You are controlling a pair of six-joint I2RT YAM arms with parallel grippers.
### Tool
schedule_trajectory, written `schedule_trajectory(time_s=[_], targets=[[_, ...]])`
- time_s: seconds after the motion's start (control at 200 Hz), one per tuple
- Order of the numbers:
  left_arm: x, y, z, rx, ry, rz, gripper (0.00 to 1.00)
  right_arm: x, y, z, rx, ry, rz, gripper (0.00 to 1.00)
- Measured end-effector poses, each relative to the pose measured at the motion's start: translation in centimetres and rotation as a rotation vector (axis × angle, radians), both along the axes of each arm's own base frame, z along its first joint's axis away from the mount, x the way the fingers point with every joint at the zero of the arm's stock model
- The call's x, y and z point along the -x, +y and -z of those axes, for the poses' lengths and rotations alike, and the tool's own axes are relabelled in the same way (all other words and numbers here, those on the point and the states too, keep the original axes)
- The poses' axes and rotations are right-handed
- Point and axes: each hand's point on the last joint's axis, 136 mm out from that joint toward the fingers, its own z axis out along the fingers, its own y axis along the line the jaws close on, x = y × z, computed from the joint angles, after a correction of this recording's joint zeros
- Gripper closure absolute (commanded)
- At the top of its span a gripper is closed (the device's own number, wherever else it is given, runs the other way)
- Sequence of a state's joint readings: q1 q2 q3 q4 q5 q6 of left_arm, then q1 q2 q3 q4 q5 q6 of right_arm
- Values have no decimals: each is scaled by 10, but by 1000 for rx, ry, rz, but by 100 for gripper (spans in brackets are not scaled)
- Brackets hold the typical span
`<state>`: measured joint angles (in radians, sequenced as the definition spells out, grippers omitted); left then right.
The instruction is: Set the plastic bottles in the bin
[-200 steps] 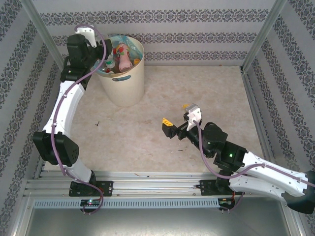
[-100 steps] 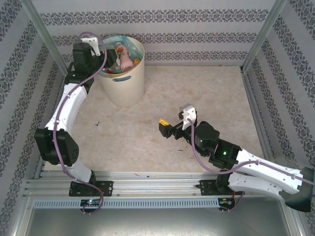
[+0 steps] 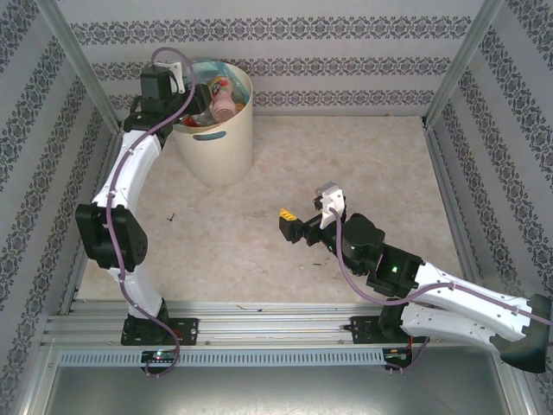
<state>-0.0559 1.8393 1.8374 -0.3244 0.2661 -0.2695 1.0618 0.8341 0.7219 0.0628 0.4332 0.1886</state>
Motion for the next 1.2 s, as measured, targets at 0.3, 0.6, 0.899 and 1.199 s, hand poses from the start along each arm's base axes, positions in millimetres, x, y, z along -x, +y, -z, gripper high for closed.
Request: schedule_trajectory(time_s=[0.3, 0.6, 0.899, 1.199], targets=[[-10, -1, 23, -5, 69, -1, 54, 0, 0, 3, 6, 9, 1, 2], [-5, 2, 20, -13, 112, -13, 30, -3, -3, 5, 6, 21, 15, 2], [23, 10, -25, -20, 62, -40, 24, -4, -2, 8, 12, 26, 16, 2], [52, 15, -94, -36, -85, -47, 53, -5, 1, 14, 25, 41, 16, 2]])
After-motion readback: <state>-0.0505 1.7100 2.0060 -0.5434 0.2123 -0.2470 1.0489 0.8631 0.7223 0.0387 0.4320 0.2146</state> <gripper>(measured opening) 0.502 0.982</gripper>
